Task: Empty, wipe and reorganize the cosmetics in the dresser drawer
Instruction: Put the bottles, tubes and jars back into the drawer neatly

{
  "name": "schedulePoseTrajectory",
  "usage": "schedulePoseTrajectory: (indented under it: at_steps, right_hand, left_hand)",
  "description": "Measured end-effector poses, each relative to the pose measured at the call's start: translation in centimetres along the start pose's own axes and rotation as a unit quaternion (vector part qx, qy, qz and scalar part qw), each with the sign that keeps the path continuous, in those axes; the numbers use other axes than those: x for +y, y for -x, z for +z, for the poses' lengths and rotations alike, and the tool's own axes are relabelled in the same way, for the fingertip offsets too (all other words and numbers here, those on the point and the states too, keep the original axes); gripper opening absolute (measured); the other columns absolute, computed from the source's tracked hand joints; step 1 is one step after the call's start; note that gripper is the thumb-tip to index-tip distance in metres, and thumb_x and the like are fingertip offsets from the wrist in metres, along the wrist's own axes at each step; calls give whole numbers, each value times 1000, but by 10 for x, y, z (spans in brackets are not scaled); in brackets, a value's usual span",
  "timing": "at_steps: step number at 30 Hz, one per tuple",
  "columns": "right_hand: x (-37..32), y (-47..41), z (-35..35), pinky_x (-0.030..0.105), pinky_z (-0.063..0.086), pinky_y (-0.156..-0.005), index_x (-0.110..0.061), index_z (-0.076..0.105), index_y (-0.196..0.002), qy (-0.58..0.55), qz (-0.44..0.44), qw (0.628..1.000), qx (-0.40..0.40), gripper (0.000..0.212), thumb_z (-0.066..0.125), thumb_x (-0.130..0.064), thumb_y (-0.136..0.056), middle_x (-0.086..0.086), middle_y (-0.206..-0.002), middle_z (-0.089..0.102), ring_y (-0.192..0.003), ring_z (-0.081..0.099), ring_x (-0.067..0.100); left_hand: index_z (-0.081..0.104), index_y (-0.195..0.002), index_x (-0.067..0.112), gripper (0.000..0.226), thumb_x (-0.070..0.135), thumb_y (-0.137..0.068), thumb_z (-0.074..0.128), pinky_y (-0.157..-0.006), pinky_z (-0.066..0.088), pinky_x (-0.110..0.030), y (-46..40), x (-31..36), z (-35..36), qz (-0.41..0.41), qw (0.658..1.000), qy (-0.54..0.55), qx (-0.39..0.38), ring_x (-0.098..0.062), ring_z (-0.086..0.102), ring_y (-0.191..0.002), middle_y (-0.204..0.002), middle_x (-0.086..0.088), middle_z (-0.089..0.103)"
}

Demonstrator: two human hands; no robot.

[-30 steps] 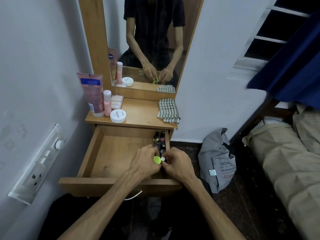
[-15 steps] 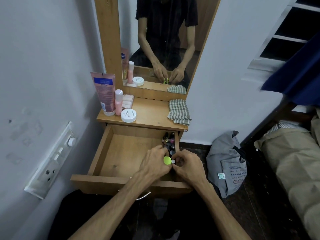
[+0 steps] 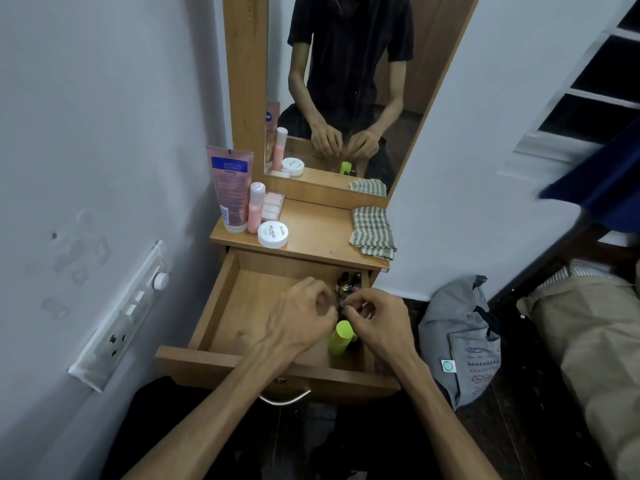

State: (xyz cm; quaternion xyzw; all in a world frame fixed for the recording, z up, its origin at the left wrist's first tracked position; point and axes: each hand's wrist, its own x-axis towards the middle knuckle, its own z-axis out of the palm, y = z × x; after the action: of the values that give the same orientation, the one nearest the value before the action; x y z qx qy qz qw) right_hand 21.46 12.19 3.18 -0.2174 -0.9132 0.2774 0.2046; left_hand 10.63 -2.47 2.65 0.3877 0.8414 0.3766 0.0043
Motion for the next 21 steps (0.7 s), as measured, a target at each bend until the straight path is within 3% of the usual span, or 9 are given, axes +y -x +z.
schedulePoseTrajectory:
  at_steps: [3, 6, 9, 14, 17, 21]
  right_hand:
    - [-22, -15, 7, 16, 52, -63, -31, 77, -87, -20, -24, 1000, -6, 8, 74, -24, -83, -19, -76, 70, -73, 65, 2]
    - [-43, -34, 16, 23, 58, -67, -27, 79, -89, -42, -28, 999, -5, 8, 73, -24, -84, -17, -77, 71, -73, 65, 2]
    - [-65, -55, 25, 29, 60, -68, -26, 79, -88, -56, -46, 997, 1, 9, 71, -26, -84, -16, -78, 71, -73, 66, 3]
    - [-104, -97, 39, 35, 61, -70, -23, 80, -93, -70, -55, 995, 41, 15, 70, -30, -84, -15, -81, 72, -72, 66, 2]
    - [-124, -122, 46, 34, 61, -71, -24, 78, -106, -77, -56, 994, 61, 24, 71, -35, -86, -15, -86, 72, -73, 66, 3]
    - [-145, -153, 54, 30, 58, -72, -23, 71, -120, -83, -59, 993, 64, 38, 73, -39, -86, -10, -99, 71, -80, 66, 6]
  left_hand:
    - [70, -82, 24, 4, 24, -78, 67, -62, 54, -33, -8, -12, -27, -26, 996, 21, 88, -4, 57, -68, -78, 12, 61]
    - [69, -76, 21, 5, 16, -78, 70, -62, 53, -32, -19, -24, -53, -61, 985, 40, 155, -7, 59, -66, -73, 11, 64]
    - [70, -78, 21, 3, 18, -79, 70, -63, 50, -27, -33, -38, -76, -102, 972, 62, 202, -9, 62, -65, -72, 10, 66]
    - [72, -84, 18, 10, 26, -85, 67, -63, 47, -19, -60, -58, -111, -103, 956, 51, 270, -7, 59, -69, -82, 6, 69]
    - [70, -100, 16, 18, 22, -83, 70, -68, 41, -15, -78, -65, -128, -110, 942, 44, 315, -8, 61, -77, -100, 1, 67]
    - [59, -126, 19, 49, 27, -80, 74, -77, 52, -25, -106, -78, -146, -87, 934, 47, 343, -16, 61, -104, -126, -1, 57]
